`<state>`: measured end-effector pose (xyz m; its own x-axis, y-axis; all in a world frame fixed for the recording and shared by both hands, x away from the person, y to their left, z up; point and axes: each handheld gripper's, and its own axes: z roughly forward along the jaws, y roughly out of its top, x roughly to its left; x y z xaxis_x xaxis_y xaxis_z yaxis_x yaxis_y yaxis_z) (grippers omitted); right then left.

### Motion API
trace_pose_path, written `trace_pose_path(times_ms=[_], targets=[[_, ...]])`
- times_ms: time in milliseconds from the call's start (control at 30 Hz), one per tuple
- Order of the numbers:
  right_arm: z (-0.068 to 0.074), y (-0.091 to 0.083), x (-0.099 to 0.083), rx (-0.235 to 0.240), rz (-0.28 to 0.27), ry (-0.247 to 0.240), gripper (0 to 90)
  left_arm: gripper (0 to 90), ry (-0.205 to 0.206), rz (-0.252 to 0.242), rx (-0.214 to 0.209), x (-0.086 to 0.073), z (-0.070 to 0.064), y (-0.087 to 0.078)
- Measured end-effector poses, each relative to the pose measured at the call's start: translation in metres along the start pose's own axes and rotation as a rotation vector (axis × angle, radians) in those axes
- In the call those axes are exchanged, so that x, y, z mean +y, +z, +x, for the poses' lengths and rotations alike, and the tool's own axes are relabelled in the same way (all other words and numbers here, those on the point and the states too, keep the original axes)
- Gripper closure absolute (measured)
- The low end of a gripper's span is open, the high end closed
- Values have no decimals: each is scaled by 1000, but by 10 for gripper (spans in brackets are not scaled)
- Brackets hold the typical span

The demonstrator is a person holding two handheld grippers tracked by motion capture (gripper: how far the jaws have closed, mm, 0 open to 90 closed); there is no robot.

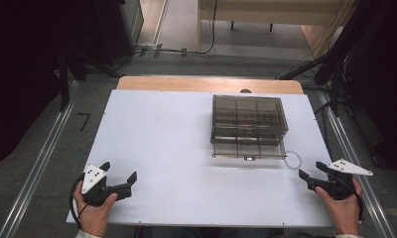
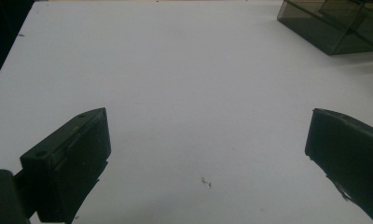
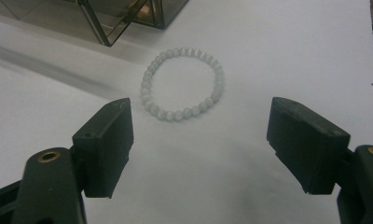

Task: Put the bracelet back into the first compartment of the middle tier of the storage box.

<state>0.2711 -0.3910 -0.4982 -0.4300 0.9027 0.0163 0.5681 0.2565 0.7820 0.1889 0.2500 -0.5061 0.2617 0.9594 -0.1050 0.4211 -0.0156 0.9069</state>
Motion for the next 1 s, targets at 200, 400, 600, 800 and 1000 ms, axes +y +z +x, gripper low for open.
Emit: trace_pose_path(times_ms=[200,400,600,800,1000], targets=[[-1,1,1,-4,-4,10,219,3,9,-1,2,0,-1,0],[-5,4,4,-11,-9,26,248,4,5,4,-2,0,-1,1],[-6,7,7,-20,-3,27,293,3,4,3,-2,0,-1,2],[-10,13,9,-34,14,44,331,3,3,7,-3,0,-1,2],[-12,15,10,-43,21,63,385,4,3,9,-5,0,-1,3]])
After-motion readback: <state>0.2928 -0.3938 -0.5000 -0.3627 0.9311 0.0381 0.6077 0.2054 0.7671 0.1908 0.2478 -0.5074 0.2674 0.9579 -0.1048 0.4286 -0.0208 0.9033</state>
